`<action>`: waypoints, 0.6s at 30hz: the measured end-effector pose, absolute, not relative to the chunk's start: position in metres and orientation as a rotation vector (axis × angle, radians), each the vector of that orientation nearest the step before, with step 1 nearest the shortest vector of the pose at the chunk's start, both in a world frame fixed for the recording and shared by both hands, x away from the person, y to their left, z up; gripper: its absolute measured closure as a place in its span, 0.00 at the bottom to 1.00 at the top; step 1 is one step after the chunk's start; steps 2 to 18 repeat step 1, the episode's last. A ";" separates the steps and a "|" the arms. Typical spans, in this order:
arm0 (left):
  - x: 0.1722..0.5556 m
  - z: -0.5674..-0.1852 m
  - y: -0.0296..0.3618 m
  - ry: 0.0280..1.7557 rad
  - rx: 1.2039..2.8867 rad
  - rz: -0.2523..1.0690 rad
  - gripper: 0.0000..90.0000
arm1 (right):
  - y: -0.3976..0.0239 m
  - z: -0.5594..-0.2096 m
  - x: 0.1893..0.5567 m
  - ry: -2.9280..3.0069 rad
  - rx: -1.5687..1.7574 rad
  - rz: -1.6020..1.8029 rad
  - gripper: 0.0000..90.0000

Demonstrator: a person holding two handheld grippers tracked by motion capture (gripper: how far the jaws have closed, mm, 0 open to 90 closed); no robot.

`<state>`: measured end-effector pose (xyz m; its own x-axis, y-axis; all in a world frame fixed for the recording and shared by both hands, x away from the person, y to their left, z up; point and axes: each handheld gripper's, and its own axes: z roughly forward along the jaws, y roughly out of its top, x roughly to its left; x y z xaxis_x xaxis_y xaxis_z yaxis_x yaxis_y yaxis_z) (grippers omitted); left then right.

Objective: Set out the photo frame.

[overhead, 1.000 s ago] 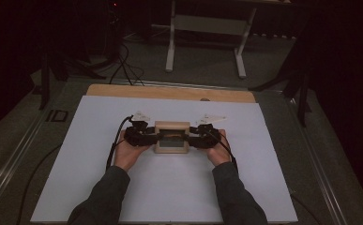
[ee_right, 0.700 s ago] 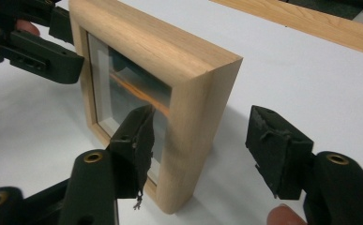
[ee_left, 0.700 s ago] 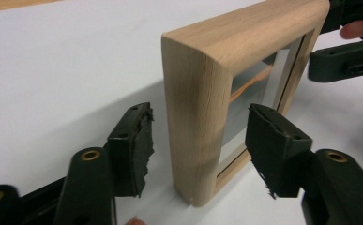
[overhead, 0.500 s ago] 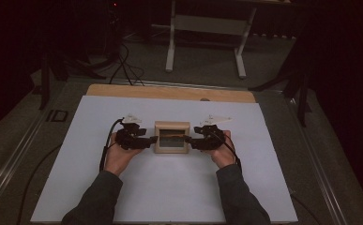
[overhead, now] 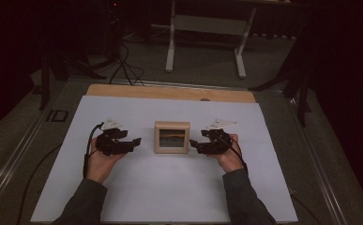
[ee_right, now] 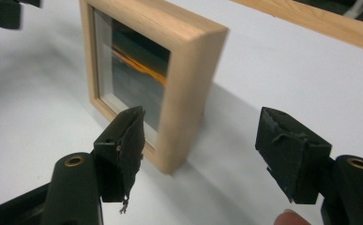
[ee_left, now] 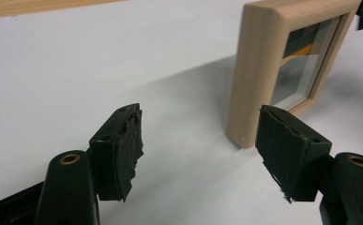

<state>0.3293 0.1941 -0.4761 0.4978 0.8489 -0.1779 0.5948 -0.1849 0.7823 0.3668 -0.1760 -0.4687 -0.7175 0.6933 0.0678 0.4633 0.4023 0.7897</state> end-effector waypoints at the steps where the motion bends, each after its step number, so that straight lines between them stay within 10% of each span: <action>1: 0.326 -0.478 0.199 1.210 1.887 0.390 0.36 | -0.179 -0.468 0.366 2.387 1.015 1.210 0.35; 18: 0.326 -0.478 0.199 1.210 1.887 0.390 0.36 | -0.179 -0.468 0.366 2.387 1.015 1.210 0.35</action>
